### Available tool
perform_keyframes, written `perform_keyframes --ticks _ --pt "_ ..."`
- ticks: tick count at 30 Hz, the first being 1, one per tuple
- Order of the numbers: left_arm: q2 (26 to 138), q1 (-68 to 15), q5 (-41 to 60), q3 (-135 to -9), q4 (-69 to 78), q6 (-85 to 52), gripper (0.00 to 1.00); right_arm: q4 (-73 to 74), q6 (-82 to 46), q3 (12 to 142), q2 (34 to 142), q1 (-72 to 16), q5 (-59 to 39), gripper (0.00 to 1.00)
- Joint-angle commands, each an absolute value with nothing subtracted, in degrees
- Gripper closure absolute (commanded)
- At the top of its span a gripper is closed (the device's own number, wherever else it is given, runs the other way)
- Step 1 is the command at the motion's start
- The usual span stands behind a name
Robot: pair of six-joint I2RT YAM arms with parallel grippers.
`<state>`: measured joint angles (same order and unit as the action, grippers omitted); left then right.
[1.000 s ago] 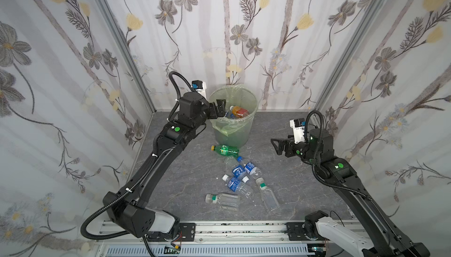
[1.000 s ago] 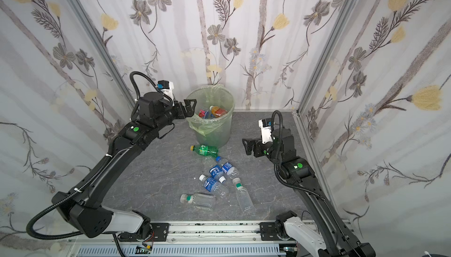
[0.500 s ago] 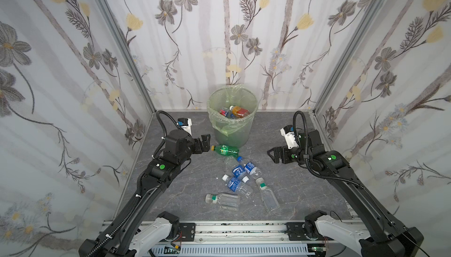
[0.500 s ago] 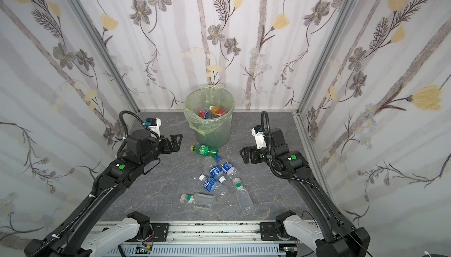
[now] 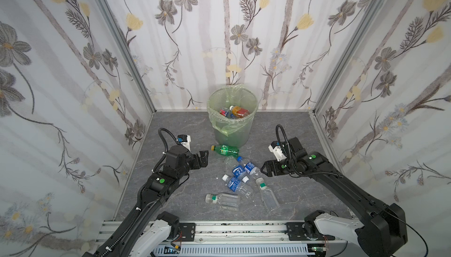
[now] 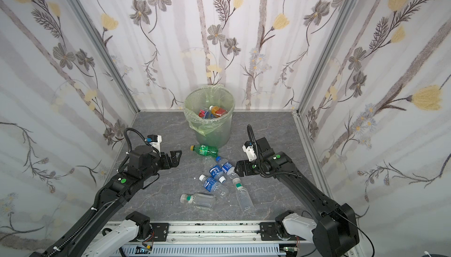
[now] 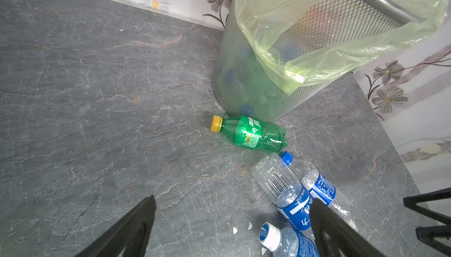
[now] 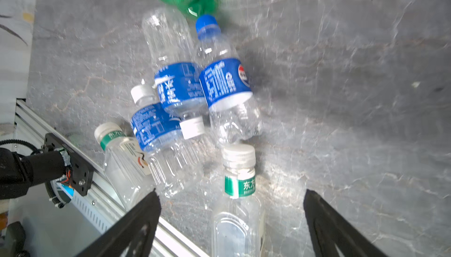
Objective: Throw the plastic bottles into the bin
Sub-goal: 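Lower the right gripper onto the green-label clear bottle and grasp it, then lift the green-label bottle with the right gripper over the wastebasket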
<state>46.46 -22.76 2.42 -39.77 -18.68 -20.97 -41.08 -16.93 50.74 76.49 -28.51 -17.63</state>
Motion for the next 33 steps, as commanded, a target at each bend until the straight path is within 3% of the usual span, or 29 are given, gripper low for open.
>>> perform_keyframes --ticks 1,22,33 --pt "45.7 -22.8 1.6 -39.1 -17.6 -21.3 0.00 -41.6 -21.2 48.8 75.9 -30.9 -18.1 0.07" --pt "47.3 -22.7 -2.2 -40.7 -17.4 -19.8 0.00 -35.7 -31.5 37.0 79.6 -43.7 -11.7 0.15" --pt "46.4 -22.7 -2.9 -40.8 -17.4 -20.0 0.00 -32.1 -33.2 35.3 80.5 -44.0 -6.9 0.34"
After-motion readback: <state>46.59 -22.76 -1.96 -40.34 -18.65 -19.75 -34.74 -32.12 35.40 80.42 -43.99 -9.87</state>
